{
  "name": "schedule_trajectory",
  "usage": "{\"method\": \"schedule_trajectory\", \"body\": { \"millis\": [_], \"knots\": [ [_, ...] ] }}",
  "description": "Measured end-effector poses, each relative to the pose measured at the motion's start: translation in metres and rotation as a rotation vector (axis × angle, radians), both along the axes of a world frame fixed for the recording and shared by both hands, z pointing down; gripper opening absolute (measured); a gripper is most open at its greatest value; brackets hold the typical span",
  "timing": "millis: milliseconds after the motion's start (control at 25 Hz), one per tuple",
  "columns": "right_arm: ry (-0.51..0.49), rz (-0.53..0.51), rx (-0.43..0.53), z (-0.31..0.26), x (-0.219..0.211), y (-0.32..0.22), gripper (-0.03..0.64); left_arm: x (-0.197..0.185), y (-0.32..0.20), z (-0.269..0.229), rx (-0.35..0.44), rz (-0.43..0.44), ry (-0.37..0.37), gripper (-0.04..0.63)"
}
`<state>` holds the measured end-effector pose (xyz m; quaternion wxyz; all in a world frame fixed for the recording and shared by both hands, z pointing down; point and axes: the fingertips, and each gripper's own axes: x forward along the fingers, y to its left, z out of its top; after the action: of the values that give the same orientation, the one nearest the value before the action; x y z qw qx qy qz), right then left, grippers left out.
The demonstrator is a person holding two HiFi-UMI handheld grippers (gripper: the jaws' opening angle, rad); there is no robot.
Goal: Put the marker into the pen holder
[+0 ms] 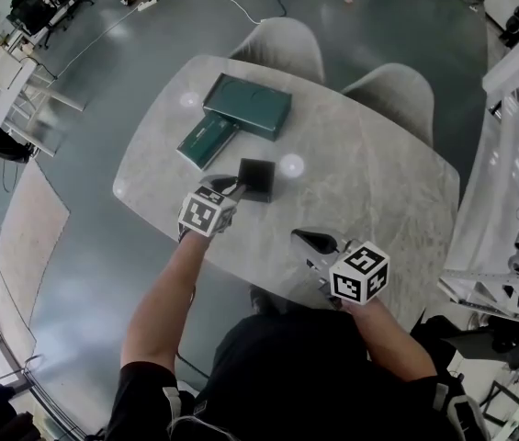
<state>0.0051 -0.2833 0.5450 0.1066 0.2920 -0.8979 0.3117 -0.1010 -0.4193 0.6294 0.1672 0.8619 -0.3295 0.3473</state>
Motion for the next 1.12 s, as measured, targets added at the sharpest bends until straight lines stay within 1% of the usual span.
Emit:
{"method": "schedule_trajectory", "body": {
  "millis": [280,400,560,680,760,920,960,1040,1120],
  "knots": [
    [-0.005,0.008,0.002,-0.001,0.003,-0.002,0.003,-0.006,-0.001,-0.001,0.000,-0.020,0.000,0.089],
    [-0.003,0.004,0.006,-0.001,0.000,-0.003,0.003,-0.012,-0.002,-0.010,0.030,-0.044,0.021,0.091],
    [0.010,0.017,0.032,-0.011,0.000,-0.012,0.003,-0.024,0.004,-0.044,0.107,-0.108,0.114,0.092],
    [0.025,0.024,0.084,-0.031,-0.004,-0.022,0.003,-0.038,0.018,-0.074,0.161,-0.141,0.179,0.087],
    [0.037,0.021,0.123,-0.047,-0.012,-0.024,0.003,-0.049,0.031,-0.097,0.204,-0.151,0.212,0.077],
    [0.044,0.028,0.202,-0.081,-0.029,-0.021,0.003,-0.068,0.067,-0.145,0.357,-0.120,0.243,0.066],
    [0.040,0.039,0.223,-0.090,-0.033,-0.020,0.003,-0.074,0.076,-0.153,0.381,-0.118,0.258,0.060],
    [0.039,0.065,0.271,-0.108,-0.038,-0.018,0.003,-0.083,0.091,-0.171,0.413,-0.135,0.319,0.049],
    [0.059,0.077,0.320,-0.122,-0.041,-0.014,0.003,-0.091,0.103,-0.191,0.450,-0.166,0.369,0.040]
  ]
}}
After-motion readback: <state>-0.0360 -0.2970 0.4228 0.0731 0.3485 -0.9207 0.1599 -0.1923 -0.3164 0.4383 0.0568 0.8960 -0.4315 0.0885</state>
